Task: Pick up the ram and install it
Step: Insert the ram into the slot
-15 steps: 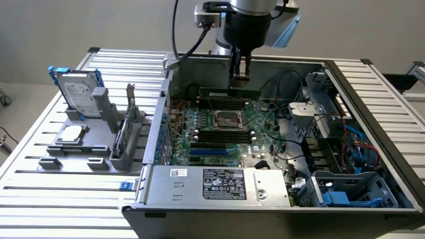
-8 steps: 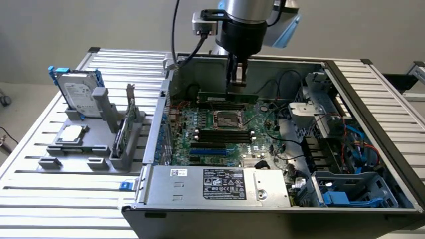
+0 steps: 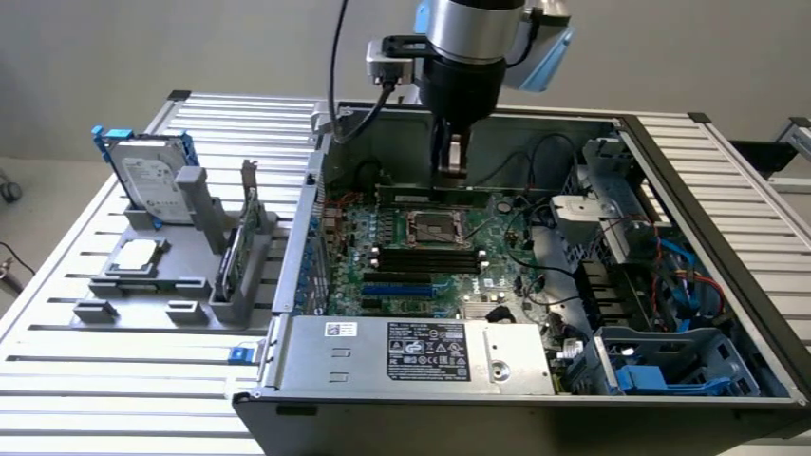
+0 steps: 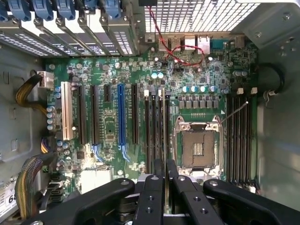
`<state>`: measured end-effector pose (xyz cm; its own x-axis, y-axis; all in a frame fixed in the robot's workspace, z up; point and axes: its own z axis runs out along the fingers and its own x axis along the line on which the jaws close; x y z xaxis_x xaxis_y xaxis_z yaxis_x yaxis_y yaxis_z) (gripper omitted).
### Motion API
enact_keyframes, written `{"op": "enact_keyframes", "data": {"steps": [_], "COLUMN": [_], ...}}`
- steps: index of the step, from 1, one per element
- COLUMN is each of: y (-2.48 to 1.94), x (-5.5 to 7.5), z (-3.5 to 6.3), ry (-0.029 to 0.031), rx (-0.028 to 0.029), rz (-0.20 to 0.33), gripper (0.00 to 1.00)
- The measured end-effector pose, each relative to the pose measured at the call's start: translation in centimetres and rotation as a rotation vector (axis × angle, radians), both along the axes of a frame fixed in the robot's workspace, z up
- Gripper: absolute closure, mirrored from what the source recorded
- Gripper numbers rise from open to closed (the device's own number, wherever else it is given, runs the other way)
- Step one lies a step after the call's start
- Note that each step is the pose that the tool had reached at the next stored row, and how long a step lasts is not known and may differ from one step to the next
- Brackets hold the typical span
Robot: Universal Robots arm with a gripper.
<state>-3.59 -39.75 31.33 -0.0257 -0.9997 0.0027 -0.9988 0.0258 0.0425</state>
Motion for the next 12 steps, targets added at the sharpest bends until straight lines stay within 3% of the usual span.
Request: {"op": "enact_keyframes", "data": {"steps": [12], "y": [-0.43], "x": [0.0], "z": [-2.18], "ry": [0.0001], "rx": [-0.0002], "rz": [0.002], "gripper": [0.86]}}
